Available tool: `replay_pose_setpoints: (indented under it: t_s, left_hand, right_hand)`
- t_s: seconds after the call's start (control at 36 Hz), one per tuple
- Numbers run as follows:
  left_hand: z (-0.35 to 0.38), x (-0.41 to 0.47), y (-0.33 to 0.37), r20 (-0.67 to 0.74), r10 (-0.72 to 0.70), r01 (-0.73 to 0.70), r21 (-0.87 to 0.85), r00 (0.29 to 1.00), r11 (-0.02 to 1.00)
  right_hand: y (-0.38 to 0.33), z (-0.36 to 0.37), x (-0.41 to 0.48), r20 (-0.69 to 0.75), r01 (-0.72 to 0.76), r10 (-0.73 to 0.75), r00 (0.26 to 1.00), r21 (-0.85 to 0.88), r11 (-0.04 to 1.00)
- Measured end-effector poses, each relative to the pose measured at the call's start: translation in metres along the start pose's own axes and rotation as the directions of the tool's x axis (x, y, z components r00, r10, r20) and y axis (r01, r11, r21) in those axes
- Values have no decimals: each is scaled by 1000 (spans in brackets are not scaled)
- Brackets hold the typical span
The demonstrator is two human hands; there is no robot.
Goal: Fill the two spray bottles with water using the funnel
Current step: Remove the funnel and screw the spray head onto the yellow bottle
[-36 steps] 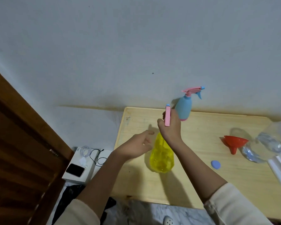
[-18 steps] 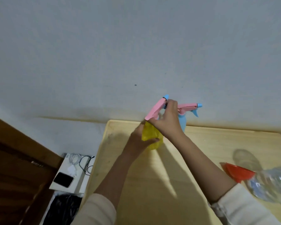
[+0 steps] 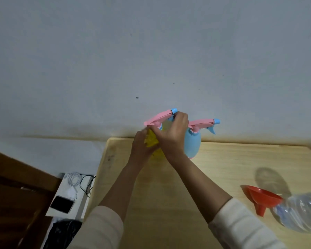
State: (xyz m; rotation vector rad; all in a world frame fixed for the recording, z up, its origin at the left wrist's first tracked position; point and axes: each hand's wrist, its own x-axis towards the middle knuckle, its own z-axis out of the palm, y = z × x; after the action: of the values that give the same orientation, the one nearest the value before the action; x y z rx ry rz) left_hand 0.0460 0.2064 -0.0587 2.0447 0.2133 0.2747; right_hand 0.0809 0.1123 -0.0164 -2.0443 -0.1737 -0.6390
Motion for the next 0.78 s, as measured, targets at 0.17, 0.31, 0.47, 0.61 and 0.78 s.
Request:
replay_pose_setpoints:
  t_s: [0.17,0.31,0.47,0.61,0.78]
  left_hand:
    - [-1,-6,-4,-5,-36,36,-100,999,994]
    - [1,-7,-11,-6,-66,64,-130,998,989]
    - [4,-6,-14,7,-67,68,-169,998,983]
    - [4,-5,-16,14,-88,89,-194,996,977]
    - [2,-4,-14,25,-102,104,-108,994,989]
  right_hand:
    - [-4,-10,-1,154,-163,142,978,131,978]
    - [5,-38,-24,21,-155,154,988,179,972]
    - [36,-48,-44,-152,-335,365,919,191,923]
    - [43,-39,-25,-153,-377,397,905,142,915]
    - [46,-38,-11,-145,-389,411,900,161,907]
